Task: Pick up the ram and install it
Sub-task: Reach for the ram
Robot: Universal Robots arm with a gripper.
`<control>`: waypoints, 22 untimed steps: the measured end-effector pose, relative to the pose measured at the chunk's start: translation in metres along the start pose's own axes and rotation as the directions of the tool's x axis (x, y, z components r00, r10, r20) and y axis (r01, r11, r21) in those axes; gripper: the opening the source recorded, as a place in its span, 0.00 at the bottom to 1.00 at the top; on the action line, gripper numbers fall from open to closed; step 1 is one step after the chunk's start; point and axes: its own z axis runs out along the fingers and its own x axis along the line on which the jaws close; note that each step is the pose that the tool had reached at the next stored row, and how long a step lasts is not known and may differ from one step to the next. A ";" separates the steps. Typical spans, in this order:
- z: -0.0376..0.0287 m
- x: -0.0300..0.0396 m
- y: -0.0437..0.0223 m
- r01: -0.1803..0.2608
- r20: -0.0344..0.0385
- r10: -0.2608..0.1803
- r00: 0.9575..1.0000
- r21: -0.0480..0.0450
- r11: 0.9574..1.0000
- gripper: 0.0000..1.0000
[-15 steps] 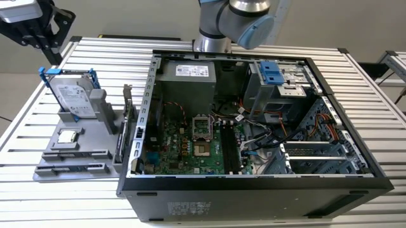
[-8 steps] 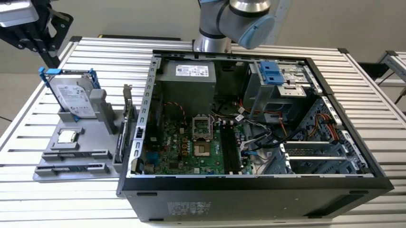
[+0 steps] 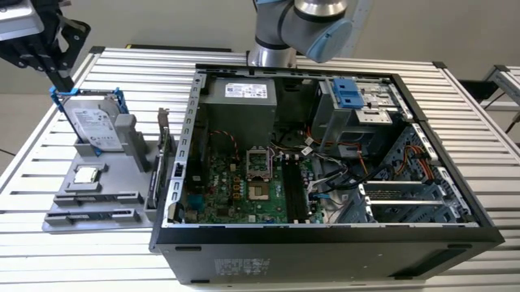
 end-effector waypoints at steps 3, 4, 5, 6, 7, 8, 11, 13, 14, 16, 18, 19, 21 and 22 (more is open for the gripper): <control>-0.0002 0.0002 -0.0048 0.000 0.000 0.000 1.000 0.000 1.000 0.00; -0.0003 0.0003 -0.0063 0.000 -0.001 0.000 1.000 0.000 1.000 0.00; -0.0004 0.0005 -0.0079 0.000 -0.001 0.000 1.000 0.000 1.000 0.00; -0.0005 0.0005 -0.0095 0.000 -0.001 0.000 1.000 0.000 1.000 0.00; -0.0005 0.0006 -0.0110 0.000 -0.001 0.000 1.000 0.000 1.000 0.00; -0.0006 0.0007 -0.0124 0.000 -0.002 0.000 1.000 0.000 1.000 0.00; -0.0009 0.0009 -0.0170 0.000 -0.002 0.000 1.000 0.000 1.000 0.00; -0.0010 0.0010 -0.0200 0.000 -0.003 0.000 1.000 0.000 1.000 0.00; -0.0011 0.0011 -0.0214 0.000 -0.003 0.000 1.000 0.000 1.000 0.00; -0.0012 0.0012 -0.0244 0.000 -0.003 0.000 1.000 0.000 1.000 0.00; -0.0013 0.0014 -0.0274 0.000 -0.003 0.000 1.000 0.000 1.000 0.00; -0.0014 0.0015 -0.0288 0.000 -0.004 0.000 1.000 0.000 1.000 0.00; -0.0016 0.0017 -0.0315 0.000 -0.004 0.000 1.000 0.000 1.000 0.00; -0.0016 0.0017 -0.0330 0.000 -0.003 0.000 1.000 0.000 1.000 0.00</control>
